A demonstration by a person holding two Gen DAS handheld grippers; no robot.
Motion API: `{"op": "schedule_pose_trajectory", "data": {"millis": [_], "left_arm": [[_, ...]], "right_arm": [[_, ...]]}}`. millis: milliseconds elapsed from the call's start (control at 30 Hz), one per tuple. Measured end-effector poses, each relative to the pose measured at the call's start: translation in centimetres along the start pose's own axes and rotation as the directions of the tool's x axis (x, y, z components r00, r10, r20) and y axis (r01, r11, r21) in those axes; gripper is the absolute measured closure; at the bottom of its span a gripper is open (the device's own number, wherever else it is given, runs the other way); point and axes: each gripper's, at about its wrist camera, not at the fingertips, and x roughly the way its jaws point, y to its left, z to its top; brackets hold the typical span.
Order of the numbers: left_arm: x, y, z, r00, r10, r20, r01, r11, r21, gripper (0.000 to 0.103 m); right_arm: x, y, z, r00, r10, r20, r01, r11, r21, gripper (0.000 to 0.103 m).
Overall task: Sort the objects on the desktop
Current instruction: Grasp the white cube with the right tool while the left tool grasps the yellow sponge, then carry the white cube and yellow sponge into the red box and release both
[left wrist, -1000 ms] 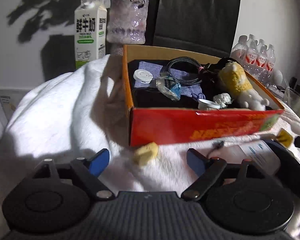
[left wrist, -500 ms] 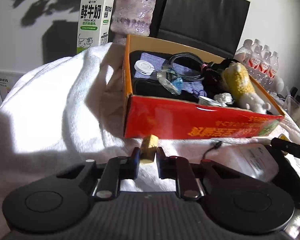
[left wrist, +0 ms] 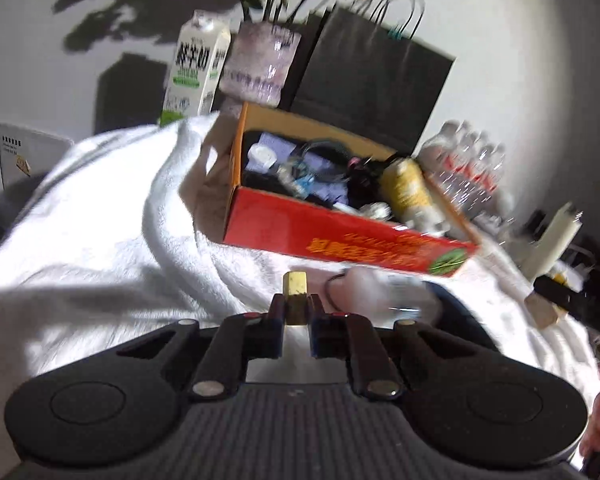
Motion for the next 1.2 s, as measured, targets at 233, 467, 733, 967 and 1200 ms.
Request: {"op": "schedule_pose_trajectory", "data": {"millis": [233, 467, 733, 967, 1200], "left_arm": [[-8.1, -2.7, -2.9, 0.992, -0.101, 0.082, 0.1, 0.995, 0.024, 0.091], [-11.2, -3.1, -5.4, 0.986, -0.155, 0.055, 0.156, 0.988, -0.008, 0.091], [-10.4, -2.0, -4.6, 0.987, -0.16, 0.034, 0.161, 0.986, -0.039, 0.091], [-4.8, -0.9, 3.4, 0.985, -0.172, -0.009, 0.172, 0.985, 0.024, 0.091], [5.2, 0.5, 11.3, 0.984, -0.146, -0.105, 0.143, 0.989, -0.04, 0.091]], "right_arm": [[-7.9, 3.0, -2.5, 1.0, 0.022, 0.02, -0.021, 0.997, -0.077, 0.051], [-11.0, 5.2, -5.9, 0.995, 0.085, -0.042, -0.089, 0.991, -0.103, 0.051], [-12.2, 5.7, -5.6, 0.993, 0.115, -0.02, -0.117, 0.987, -0.108, 0.051], [-6.8, 5.5, -0.1, 0.977, 0.207, -0.051, -0.212, 0.972, -0.106, 0.051], [5.7, 5.4, 6.0, 0.928, 0.327, -0.181, -0.318, 0.945, 0.078, 0.05]]}}
